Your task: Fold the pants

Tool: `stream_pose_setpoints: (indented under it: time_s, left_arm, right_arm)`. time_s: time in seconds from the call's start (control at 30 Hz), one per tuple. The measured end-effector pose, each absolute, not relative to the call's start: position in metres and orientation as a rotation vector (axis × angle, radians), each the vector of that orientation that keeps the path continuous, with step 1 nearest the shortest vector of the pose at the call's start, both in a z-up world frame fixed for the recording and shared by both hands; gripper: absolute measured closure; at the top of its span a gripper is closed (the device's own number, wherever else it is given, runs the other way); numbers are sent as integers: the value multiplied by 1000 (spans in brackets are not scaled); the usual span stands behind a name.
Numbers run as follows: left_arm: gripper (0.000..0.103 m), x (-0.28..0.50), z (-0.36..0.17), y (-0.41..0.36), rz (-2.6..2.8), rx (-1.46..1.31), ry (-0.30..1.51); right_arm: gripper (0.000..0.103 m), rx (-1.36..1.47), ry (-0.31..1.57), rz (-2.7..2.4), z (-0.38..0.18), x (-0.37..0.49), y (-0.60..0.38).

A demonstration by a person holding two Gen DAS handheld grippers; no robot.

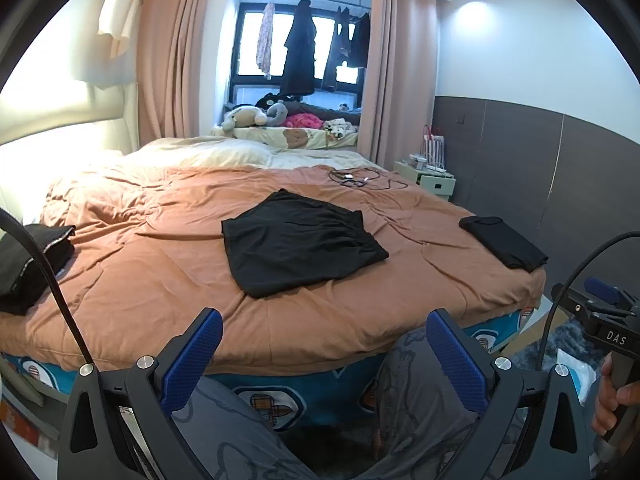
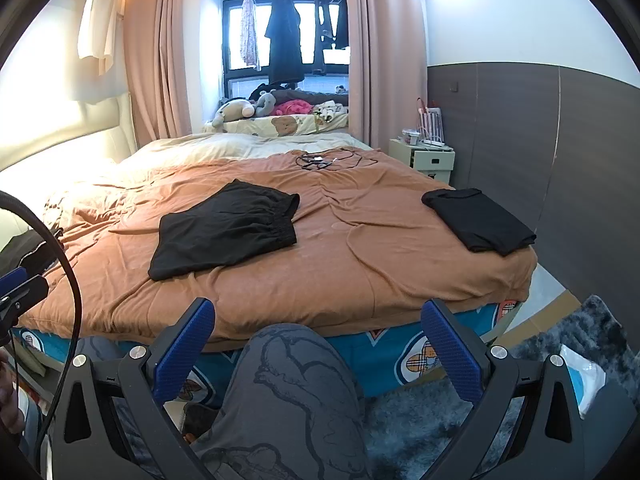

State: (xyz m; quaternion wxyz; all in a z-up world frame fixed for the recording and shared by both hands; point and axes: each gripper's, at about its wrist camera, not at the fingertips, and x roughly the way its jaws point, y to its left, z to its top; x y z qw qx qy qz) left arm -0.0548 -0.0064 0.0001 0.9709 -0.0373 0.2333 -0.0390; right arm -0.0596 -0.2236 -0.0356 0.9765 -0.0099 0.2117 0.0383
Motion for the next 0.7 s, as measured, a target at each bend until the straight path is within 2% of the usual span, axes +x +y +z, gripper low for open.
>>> stream_pose_setpoints:
  time_s: [0.7]
  left_arm:
    - [0,-56,1,0,-71,-82,461]
  right_arm:
    - [0,-26,430,71,-37,-57,-220]
